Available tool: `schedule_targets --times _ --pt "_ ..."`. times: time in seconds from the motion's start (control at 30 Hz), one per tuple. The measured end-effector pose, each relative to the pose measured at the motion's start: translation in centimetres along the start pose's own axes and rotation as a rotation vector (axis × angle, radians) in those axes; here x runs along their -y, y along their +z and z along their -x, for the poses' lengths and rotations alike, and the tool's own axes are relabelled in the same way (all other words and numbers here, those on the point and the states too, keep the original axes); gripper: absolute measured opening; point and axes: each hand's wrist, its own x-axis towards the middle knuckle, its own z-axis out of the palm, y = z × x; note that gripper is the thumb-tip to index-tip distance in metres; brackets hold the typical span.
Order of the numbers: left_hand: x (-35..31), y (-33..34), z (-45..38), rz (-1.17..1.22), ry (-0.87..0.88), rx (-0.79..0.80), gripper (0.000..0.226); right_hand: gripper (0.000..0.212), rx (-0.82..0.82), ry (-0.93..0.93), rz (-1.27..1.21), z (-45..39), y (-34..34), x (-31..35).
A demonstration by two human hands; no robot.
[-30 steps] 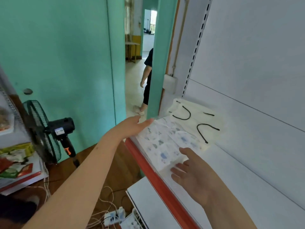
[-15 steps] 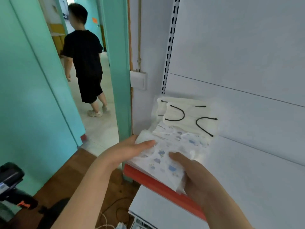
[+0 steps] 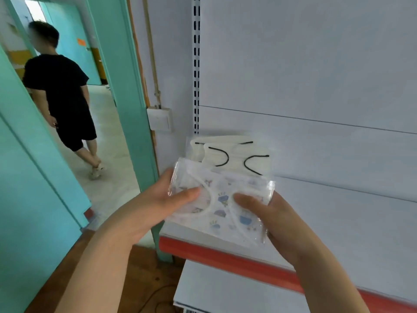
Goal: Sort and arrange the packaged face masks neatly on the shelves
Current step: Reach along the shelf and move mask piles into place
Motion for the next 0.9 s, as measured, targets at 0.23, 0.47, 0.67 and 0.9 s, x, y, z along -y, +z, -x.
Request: schedule_targets --times 0.23,0.47,0.67,0.9 --pt "-1.7 12.7 -4.1 -0.169 0.34 0.044 0.102 0.07 -0.244 -0.165 0.103 4.6 -13.0 -0.3" --pt "1.2 23.2 -6.2 -0.256 0.228 0.293 0.124 0.092 -0.318 0.061 0.325 10.4 -21.7 -3.8" --pt "2.4 24.7 -7.9 -0.234 0.31 0.209 0.084 0.059 -0.353 0.06 0.306 10.5 -23.3 -4.4" --pt "2.6 25.0 -8.1 -0.235 0.281 0.17 0.063 0.082 -0.41 0.016 0.384 8.8 -24.9 -6.3"
